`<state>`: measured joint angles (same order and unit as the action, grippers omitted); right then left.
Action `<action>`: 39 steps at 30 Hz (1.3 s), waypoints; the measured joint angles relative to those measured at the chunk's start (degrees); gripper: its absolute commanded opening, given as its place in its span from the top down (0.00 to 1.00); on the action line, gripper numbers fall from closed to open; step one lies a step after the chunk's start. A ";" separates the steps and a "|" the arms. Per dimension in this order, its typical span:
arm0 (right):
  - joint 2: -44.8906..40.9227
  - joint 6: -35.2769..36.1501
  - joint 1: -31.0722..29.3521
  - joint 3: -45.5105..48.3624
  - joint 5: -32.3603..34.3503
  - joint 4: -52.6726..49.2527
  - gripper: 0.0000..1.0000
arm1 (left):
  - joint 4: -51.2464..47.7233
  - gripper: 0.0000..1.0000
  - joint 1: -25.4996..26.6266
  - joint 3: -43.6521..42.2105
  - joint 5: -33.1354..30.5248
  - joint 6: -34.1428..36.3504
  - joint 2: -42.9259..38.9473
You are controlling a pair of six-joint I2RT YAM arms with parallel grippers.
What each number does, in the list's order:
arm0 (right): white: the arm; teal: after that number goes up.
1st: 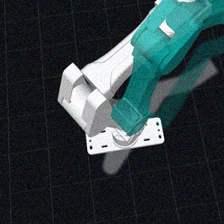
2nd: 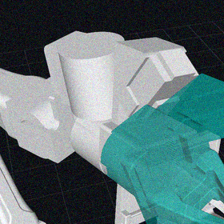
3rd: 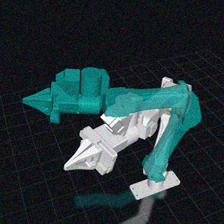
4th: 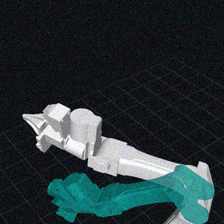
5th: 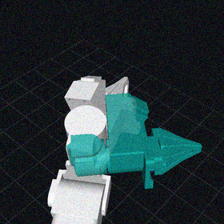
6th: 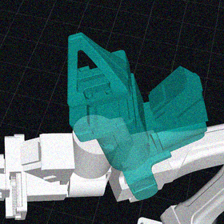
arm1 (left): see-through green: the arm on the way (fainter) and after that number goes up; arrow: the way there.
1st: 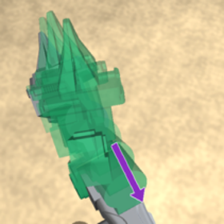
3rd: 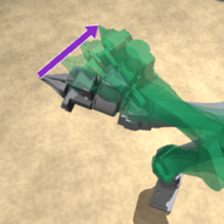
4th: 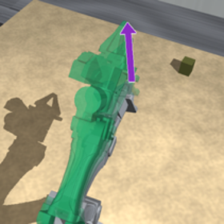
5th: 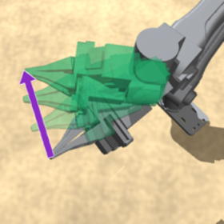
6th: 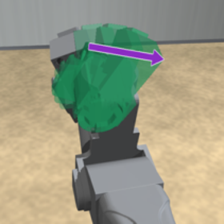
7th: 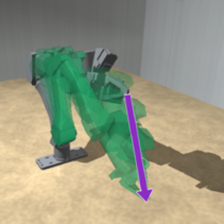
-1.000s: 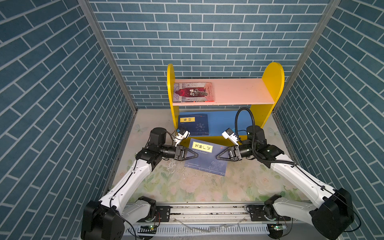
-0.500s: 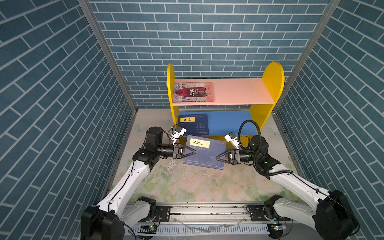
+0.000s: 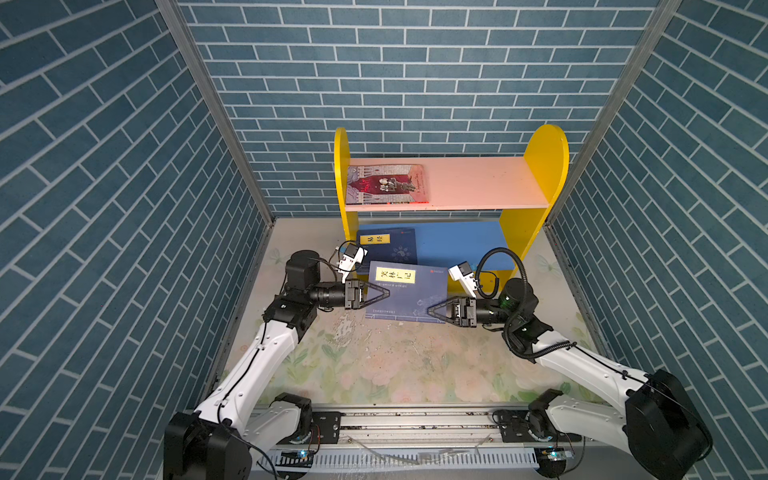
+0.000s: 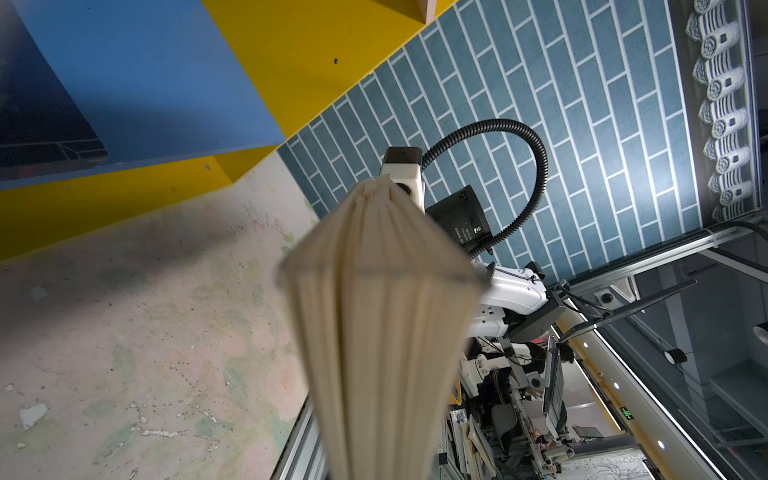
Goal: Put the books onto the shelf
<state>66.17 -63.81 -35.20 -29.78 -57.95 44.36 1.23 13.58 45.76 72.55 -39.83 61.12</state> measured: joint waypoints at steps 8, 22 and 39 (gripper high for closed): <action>4.00 -5.09 -0.42 3.17 3.61 12.02 0.95 | 1.27 1.00 -0.79 -1.70 -1.53 -1.16 -0.15; 7.19 -6.29 -0.44 2.03 5.20 12.48 1.00 | -8.96 0.58 -3.39 -1.62 -7.30 7.74 -2.27; 10.69 2.60 7.78 -10.43 3.91 -10.40 1.00 | -28.04 0.53 -5.66 4.09 -16.13 27.43 -9.64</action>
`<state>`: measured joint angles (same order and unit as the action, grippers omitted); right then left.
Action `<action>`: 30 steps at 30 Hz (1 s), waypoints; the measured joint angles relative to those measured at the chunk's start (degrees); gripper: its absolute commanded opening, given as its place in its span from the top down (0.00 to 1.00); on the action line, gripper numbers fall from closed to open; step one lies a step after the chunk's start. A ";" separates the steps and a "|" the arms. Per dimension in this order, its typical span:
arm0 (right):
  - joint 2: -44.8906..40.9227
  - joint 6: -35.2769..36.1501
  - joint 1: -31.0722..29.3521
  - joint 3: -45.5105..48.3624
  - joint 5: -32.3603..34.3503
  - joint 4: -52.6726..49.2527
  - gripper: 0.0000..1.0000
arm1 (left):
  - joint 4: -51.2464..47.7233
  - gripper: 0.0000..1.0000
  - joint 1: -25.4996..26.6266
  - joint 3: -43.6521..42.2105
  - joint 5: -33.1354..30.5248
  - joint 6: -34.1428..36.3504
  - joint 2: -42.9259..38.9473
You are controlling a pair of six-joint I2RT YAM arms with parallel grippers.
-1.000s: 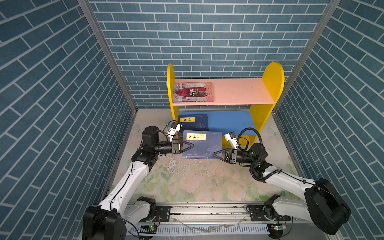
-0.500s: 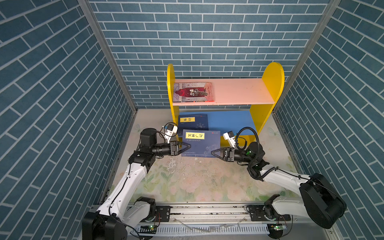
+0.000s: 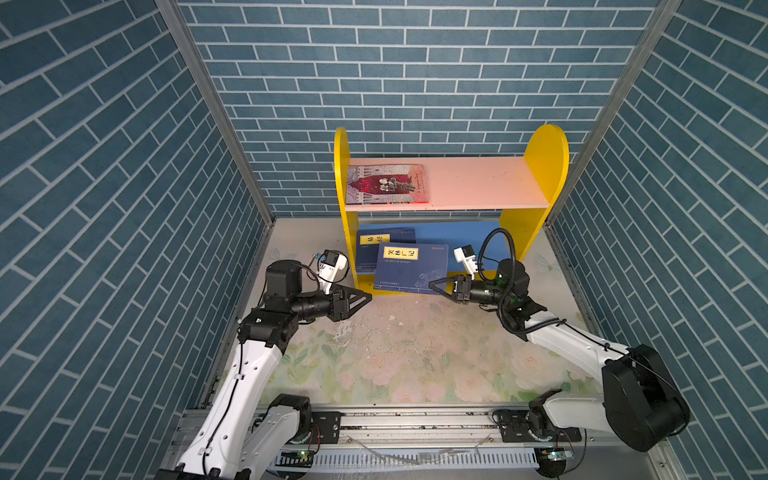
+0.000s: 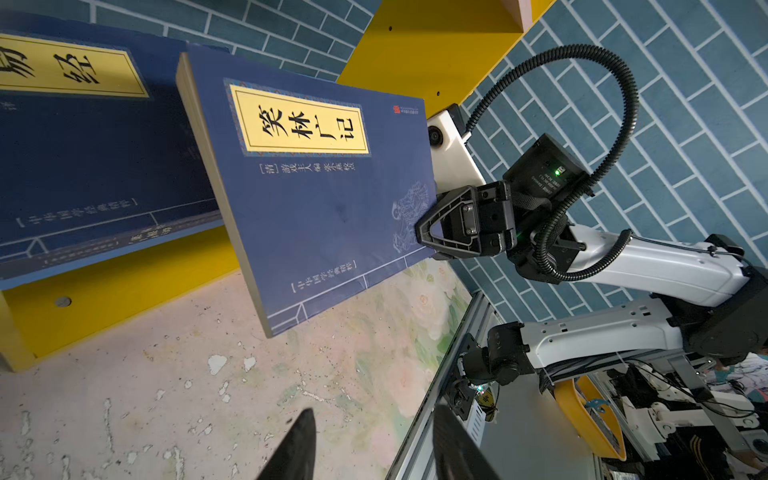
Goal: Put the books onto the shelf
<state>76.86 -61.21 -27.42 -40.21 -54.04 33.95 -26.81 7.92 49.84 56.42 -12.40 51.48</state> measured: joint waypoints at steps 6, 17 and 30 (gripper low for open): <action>5.88 0.15 1.81 -5.55 -2.49 -2.29 1.00 | -0.70 0.53 -0.13 0.00 -0.31 0.87 -0.11; 18.12 0.20 3.08 -16.57 -7.67 -2.73 1.00 | 0.02 0.56 -0.13 0.09 -2.40 0.61 0.22; 28.30 -3.45 3.06 -22.36 -10.82 3.58 1.00 | 0.98 0.55 -0.13 0.09 -2.56 0.68 1.03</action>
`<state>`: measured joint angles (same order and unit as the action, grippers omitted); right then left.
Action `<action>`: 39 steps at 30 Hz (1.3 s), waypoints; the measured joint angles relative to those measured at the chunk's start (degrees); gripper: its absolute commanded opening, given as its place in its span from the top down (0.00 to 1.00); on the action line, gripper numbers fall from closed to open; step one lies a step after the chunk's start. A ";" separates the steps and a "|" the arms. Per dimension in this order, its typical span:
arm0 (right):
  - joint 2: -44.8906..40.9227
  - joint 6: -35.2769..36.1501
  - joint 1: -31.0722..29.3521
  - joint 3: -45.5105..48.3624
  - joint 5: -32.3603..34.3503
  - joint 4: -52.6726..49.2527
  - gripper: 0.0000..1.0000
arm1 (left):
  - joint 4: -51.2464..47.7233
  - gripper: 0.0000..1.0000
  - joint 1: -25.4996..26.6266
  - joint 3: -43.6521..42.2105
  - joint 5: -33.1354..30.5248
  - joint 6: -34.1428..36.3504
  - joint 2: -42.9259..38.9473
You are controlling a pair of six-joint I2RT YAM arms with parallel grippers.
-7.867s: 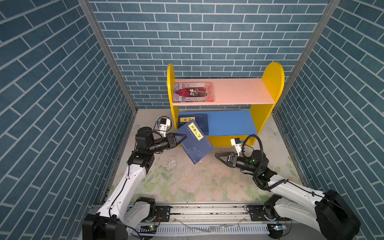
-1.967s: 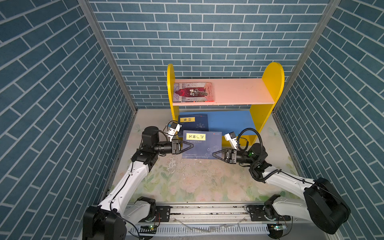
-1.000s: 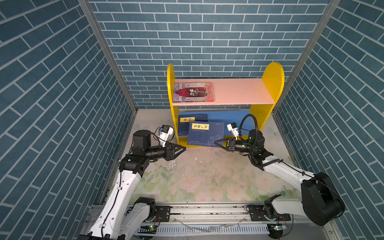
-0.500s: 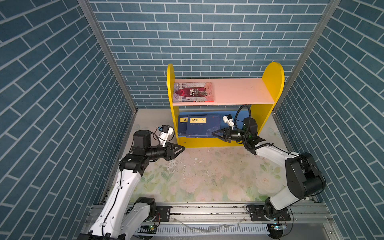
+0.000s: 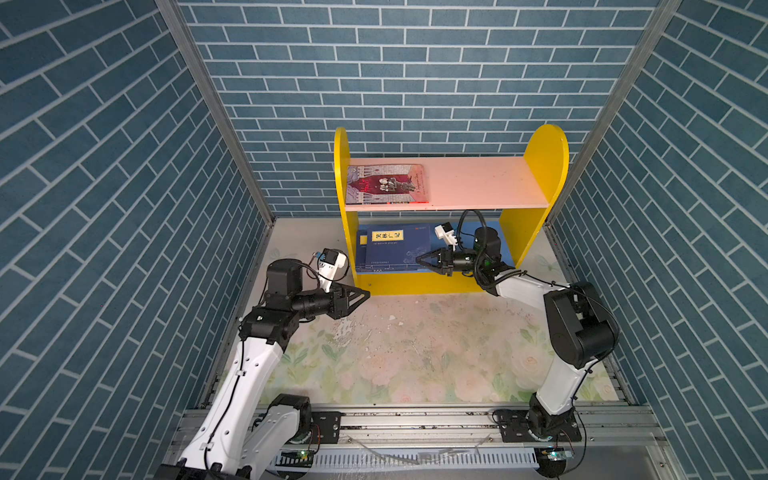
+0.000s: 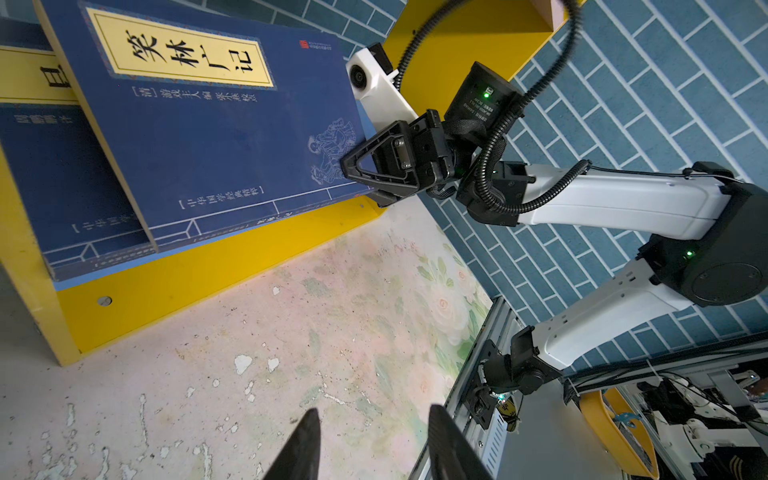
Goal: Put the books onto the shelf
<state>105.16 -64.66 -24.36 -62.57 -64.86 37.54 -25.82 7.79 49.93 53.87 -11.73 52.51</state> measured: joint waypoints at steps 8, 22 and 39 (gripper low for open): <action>3.39 -3.67 0.04 -0.33 -1.09 3.30 1.00 | 1.88 0.55 0.00 -0.02 0.00 -0.33 0.81; 4.28 -4.59 0.07 -4.68 -1.84 3.56 0.95 | 3.82 0.55 0.00 -0.02 -0.02 -0.90 0.83; 4.59 1.36 0.07 -7.02 -0.20 -10.01 0.72 | 4.31 0.55 0.00 -0.04 -0.42 -0.87 0.94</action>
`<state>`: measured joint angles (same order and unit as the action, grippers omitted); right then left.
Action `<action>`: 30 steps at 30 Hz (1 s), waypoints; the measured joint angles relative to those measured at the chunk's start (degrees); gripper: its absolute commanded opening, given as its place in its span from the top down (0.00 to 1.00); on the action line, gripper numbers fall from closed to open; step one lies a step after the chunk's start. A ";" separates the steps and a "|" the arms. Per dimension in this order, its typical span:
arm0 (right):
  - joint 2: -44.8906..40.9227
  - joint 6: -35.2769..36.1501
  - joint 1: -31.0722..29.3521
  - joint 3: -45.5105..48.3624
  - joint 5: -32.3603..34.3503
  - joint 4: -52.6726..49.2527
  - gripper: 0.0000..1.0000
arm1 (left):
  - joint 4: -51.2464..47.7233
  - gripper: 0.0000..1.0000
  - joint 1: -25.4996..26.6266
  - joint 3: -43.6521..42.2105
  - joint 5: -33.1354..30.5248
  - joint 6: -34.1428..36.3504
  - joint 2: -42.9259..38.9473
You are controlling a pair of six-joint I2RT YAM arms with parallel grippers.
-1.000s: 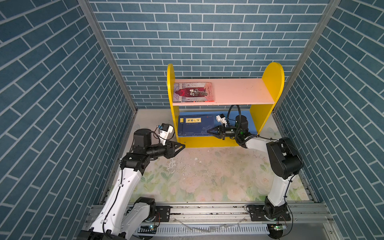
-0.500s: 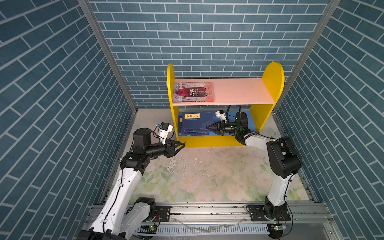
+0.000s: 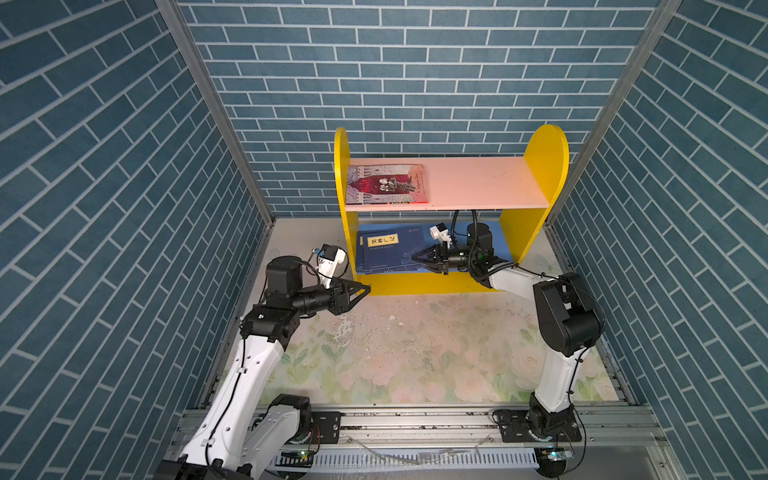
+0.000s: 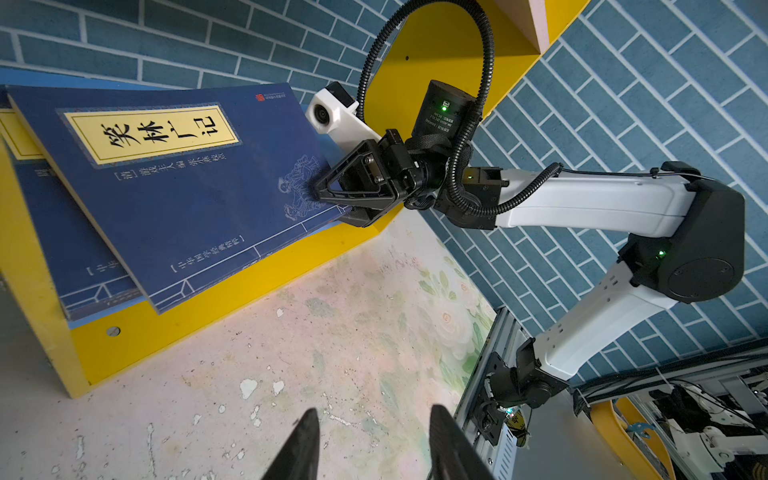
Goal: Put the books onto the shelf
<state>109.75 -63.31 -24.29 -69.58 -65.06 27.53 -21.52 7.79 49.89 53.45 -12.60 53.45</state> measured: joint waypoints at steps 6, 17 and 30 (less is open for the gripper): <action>-0.68 1.81 -0.02 -0.11 2.14 -2.71 0.79 | -0.26 0.55 0.00 0.02 -1.31 2.14 1.22; -3.96 2.25 -0.02 0.00 7.23 -4.50 0.99 | -0.85 0.55 0.00 0.07 -7.48 4.87 3.08; -4.87 2.01 -1.95 0.68 11.02 -4.42 0.90 | -1.53 0.55 0.00 0.66 -12.33 5.55 4.63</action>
<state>104.88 -61.30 -26.24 -68.90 -54.04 23.11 -23.05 7.79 50.54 41.12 -7.05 58.08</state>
